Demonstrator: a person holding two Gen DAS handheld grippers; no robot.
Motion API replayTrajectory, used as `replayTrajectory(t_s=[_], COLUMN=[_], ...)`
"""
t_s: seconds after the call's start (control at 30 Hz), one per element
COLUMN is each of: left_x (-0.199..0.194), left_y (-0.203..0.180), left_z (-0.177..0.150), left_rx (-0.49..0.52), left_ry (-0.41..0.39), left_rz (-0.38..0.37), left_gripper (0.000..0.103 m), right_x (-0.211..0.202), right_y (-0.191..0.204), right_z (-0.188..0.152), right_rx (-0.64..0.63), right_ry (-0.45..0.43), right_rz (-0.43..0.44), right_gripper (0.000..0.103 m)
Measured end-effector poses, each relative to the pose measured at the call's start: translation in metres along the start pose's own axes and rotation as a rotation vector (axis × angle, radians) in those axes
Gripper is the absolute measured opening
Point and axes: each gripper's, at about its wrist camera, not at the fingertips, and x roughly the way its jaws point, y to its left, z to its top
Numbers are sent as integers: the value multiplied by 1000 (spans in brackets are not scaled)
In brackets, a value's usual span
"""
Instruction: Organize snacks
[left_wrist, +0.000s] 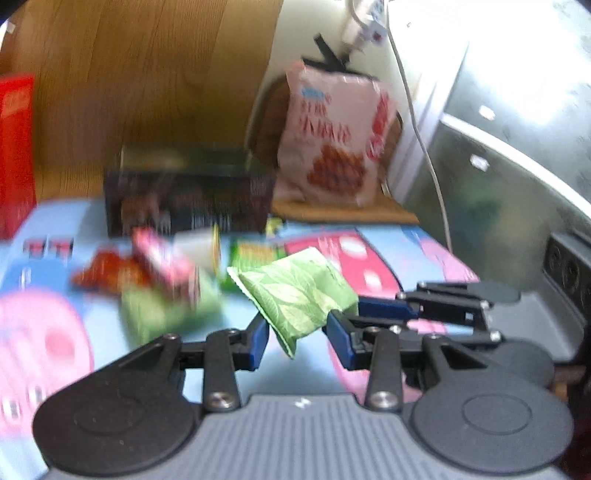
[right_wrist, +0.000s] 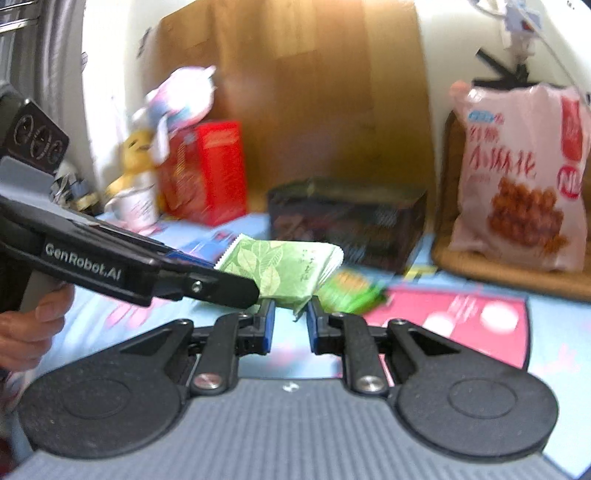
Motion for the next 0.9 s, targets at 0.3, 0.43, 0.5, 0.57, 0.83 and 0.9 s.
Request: replayTrajectory(t_s=[0.3, 0.43, 0.5, 0.57, 0.83, 0.9], left_x=[-29, -35, -41, -51, -63, -57], left_y=[9, 10, 13, 19, 79, 96], left_z=[-67, -68, -66, -62, -13, 3], left_rx=[-86, -93, -87, -88, -210, -256], left_ry=[81, 55, 36, 3, -72, -82], left_rz=[-21, -3, 8, 26, 148, 156], left_gripper=[31, 38, 41, 42, 42, 42], right_x=[-15, -12, -14, -25, -34, -28], right_y=[41, 41, 42, 41, -9, -21], right_z=[-21, -20, -20, -24, -7, -2], right_rx=[-17, 12, 8, -11, 109, 175], right_ry=[107, 142, 145, 124, 56, 42], right_rz=[129, 108, 93, 60, -48, -50], right_gripper=[23, 27, 36, 42, 43, 43])
